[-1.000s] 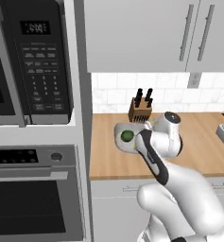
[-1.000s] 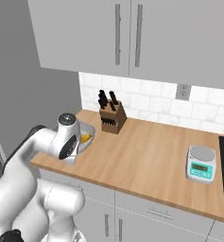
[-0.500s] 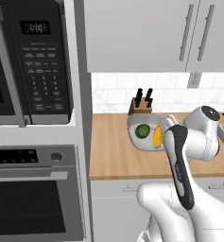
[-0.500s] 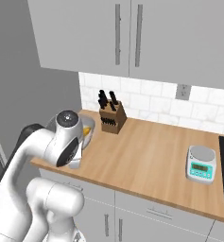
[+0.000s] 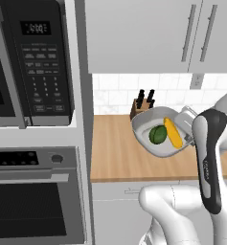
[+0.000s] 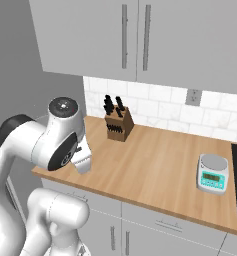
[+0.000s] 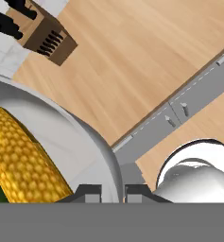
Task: Take the meat container that has the shrimp and place it on the second highest rack of the freezer. Then take the vegetable container that has the corn and avocado and place it on the highest rack of the freezer.
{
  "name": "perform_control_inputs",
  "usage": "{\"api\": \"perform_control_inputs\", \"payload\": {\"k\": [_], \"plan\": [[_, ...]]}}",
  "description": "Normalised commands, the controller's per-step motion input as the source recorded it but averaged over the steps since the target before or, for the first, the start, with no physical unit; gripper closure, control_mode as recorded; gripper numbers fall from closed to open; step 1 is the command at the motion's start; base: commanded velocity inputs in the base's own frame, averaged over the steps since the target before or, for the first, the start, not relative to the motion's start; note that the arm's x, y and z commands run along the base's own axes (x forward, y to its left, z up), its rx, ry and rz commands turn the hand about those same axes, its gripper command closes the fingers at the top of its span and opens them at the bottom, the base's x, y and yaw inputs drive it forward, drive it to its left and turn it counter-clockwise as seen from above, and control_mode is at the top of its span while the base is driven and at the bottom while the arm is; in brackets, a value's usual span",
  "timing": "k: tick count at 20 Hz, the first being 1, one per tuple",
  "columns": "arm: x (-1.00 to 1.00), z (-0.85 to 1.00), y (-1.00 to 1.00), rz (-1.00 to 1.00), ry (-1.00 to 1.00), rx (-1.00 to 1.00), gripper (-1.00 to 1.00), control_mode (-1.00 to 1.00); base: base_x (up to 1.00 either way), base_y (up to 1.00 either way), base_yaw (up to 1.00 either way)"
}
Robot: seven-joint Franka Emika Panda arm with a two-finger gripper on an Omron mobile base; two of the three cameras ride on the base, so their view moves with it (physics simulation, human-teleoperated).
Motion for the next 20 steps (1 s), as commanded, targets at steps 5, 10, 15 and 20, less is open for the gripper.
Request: {"api": "perform_control_inputs", "payload": {"k": [5, 10, 15, 20], "plan": [[-0.78, 0.8, 0.02, 0.48, 0.0, -0.22, 1.0, -1.0, 0.0, 0.0, 0.0], [-0.68, 0.46, 0.31, 0.4, 0.11, -0.04, 1.0, -1.0, 0.0, 0.0, 0.0], [-0.02, 0.01, 0.75, 0.19, 0.13, 0.0, 1.0, -1.0, 0.0, 0.0, 0.0], [-0.38, 0.0, 0.22, 0.02, 0.01, 0.01, 1.0, -1.0, 0.0, 0.0, 0.0]]}}
